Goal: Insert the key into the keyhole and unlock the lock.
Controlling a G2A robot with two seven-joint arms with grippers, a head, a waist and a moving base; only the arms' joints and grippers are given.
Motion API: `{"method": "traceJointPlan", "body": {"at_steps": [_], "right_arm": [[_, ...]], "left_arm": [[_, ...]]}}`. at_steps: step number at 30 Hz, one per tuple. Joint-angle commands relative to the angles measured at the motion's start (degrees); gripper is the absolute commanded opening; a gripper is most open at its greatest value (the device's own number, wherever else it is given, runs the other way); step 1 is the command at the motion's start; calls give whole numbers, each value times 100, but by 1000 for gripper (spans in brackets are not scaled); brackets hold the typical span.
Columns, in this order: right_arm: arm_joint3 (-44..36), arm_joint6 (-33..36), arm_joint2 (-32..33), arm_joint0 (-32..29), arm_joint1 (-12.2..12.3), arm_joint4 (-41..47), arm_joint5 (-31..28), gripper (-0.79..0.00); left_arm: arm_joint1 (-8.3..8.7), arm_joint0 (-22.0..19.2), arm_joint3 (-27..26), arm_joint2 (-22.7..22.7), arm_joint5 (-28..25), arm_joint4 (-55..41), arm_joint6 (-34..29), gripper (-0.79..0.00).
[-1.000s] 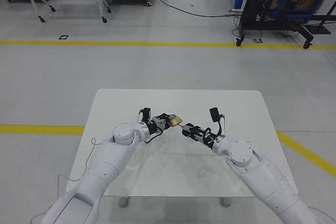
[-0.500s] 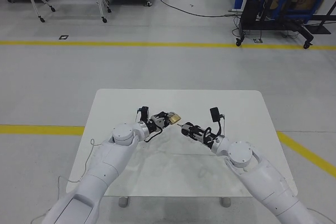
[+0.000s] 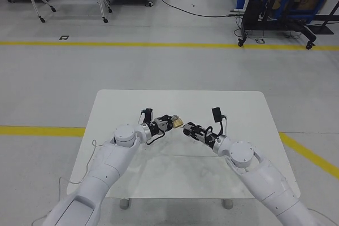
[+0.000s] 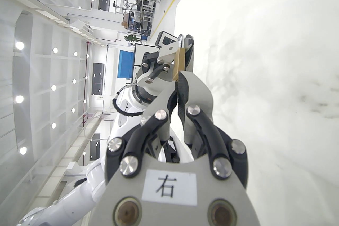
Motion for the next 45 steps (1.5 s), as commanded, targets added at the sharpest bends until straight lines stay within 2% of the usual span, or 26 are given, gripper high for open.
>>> {"method": "traceJointPlan", "body": {"at_steps": [1, 22, 45], "right_arm": [[-28, -1, -22, -12, -13, -55, 3, -785], [-178, 18, -97, -97, -130, -348, 22, -785], [-36, 12, 33, -40, -236, -433, 65, -785]], "left_arm": [[-5, 5, 5, -15, 0, -8, 29, -785], [-21, 102, -85, -183, 37, -60, 126, -785], [6, 138, -217, -249, -96, 221, -195, -785]]}}
